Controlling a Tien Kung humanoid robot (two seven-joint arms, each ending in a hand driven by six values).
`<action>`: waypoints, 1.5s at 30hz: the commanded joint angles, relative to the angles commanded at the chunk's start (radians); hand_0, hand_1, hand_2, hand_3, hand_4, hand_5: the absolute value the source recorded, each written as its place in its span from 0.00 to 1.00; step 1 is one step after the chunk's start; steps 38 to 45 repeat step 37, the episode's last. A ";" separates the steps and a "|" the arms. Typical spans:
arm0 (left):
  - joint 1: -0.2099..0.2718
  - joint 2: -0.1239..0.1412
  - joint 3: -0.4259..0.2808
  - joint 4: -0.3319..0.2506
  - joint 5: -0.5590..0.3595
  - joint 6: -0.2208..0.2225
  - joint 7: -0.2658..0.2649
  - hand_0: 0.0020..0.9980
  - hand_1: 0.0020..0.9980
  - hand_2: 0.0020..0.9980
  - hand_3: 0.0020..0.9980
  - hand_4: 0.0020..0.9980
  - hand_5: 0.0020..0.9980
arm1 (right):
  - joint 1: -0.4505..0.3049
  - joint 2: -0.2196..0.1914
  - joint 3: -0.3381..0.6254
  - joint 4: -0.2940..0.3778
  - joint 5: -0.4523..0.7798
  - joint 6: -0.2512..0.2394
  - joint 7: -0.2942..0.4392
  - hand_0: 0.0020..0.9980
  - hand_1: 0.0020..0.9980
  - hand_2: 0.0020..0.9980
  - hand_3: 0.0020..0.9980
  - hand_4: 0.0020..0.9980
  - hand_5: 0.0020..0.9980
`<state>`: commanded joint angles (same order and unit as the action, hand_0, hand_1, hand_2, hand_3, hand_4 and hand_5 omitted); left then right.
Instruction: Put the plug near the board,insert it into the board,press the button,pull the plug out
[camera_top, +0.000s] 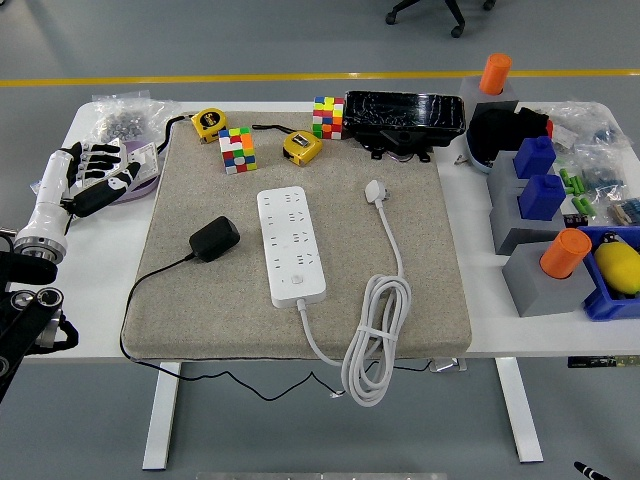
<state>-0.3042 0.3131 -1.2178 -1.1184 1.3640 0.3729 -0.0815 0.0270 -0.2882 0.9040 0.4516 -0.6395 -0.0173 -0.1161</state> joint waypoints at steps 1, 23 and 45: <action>0.001 0.000 0.000 0.000 0.000 0.000 0.000 0.63 0.63 0.60 0.59 0.82 0.34 | -0.001 0.001 0.001 0.001 0.000 0.000 0.001 0.68 0.69 0.70 0.60 0.94 0.53; 0.000 0.000 -0.003 -0.005 0.001 -0.003 0.002 0.63 0.63 0.60 0.59 0.81 0.33 | -0.004 0.004 0.013 0.000 -0.002 0.000 0.000 0.68 0.69 0.70 0.60 0.94 0.53; -0.001 0.001 -0.003 -0.007 0.002 -0.004 0.005 0.63 0.63 0.60 0.58 0.81 0.33 | -0.006 0.005 0.016 0.000 -0.001 0.000 0.000 0.68 0.69 0.69 0.60 0.94 0.53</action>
